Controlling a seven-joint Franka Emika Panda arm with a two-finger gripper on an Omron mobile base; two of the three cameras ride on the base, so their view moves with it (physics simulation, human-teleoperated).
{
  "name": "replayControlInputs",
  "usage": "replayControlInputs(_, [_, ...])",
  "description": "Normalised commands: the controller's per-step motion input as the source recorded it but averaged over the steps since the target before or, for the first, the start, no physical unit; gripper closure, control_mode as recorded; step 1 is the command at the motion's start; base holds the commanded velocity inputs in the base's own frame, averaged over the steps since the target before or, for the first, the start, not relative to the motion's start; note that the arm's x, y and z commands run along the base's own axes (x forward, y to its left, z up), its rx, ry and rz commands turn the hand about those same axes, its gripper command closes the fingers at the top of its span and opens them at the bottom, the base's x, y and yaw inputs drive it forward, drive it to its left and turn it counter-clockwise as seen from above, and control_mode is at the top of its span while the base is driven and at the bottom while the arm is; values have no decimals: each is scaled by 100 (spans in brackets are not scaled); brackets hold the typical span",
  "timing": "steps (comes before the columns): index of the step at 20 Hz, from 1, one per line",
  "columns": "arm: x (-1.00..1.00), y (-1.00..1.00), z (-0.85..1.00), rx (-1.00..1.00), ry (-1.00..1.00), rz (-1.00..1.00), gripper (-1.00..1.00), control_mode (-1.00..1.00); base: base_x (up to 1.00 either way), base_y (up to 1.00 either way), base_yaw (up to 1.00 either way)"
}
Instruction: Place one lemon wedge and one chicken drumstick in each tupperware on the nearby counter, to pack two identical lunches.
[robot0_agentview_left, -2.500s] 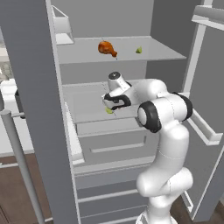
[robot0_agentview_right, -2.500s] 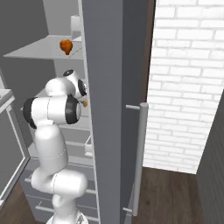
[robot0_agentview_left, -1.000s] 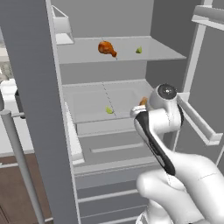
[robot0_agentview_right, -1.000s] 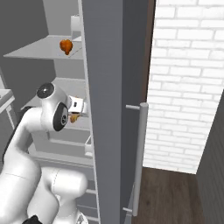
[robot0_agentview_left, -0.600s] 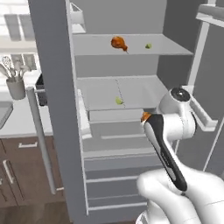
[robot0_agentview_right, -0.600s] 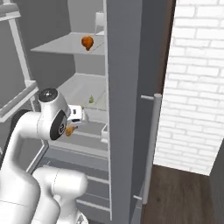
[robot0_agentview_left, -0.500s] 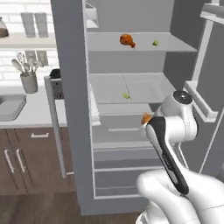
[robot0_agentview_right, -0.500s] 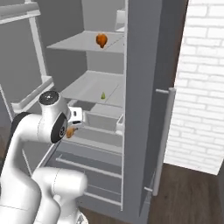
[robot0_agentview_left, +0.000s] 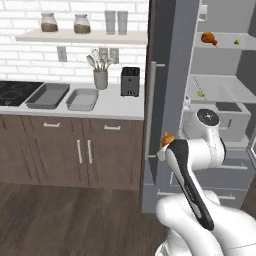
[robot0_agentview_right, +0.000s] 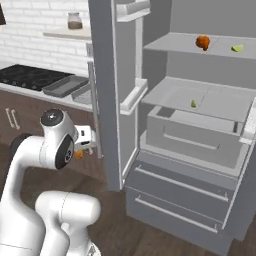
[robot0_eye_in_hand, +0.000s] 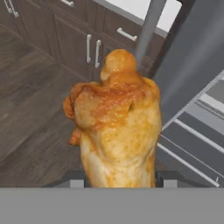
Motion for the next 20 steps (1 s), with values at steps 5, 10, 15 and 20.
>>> replayControlInputs(5, [0, 0, 0, 0, 0, 0, 100, 100, 83, 100, 4])
replayControlInputs(10, [0, 0, 0, 0, 0, 0, 100, 100, 100, 100, -8])
replayControlInputs(15, [0, 0, 0, 0, 0, 0, 100, 100, 100, 97, -1])
replayControlInputs(20, [0, 0, 0, 0, 0, 0, 100, 100, 100, 100, 0])
